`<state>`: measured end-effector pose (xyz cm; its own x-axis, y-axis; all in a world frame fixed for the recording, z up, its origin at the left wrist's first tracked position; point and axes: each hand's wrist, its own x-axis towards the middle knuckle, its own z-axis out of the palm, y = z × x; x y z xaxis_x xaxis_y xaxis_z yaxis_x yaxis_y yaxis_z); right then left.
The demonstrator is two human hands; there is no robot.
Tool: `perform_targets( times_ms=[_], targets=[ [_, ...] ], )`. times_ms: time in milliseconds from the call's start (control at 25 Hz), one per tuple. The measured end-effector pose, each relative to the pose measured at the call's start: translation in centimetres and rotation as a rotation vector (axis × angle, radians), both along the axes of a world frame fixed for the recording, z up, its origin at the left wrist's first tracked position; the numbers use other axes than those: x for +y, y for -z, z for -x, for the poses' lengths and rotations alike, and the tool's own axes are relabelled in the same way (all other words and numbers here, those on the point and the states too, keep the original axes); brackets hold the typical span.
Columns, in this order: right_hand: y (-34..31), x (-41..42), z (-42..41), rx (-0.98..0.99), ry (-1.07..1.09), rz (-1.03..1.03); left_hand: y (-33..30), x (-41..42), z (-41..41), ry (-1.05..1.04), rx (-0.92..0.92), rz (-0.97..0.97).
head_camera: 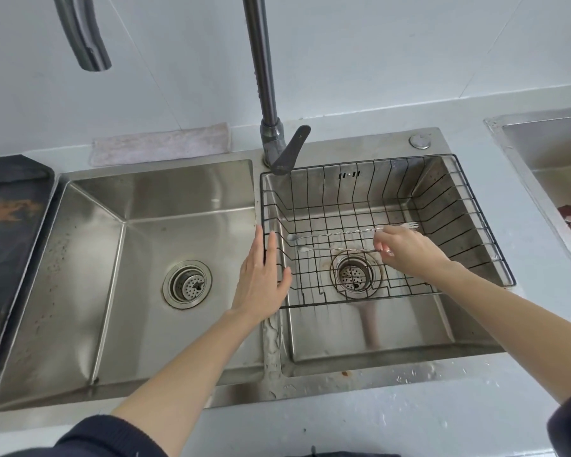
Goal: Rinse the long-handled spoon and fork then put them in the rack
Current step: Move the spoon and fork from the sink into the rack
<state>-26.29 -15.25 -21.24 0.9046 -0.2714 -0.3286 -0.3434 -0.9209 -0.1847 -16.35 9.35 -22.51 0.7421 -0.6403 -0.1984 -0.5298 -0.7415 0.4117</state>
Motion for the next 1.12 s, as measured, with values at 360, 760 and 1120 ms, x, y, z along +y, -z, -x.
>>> perform_targets(
  times_ms=[360,760,1120],
  targets=[
    [1.4,0.8,-0.3,0.079,-0.08,-0.014,0.0,-0.1,-0.1,-0.005,0.002,0.017],
    [1.8,1.5,-1.2,0.1,-0.065,0.004,0.0,0.0,-0.2,-0.003,0.0,0.01],
    [1.6,1.6,-1.0,0.11,-0.038,0.017,-0.2,-0.1,-0.1,-0.011,0.002,0.015]
  ],
)
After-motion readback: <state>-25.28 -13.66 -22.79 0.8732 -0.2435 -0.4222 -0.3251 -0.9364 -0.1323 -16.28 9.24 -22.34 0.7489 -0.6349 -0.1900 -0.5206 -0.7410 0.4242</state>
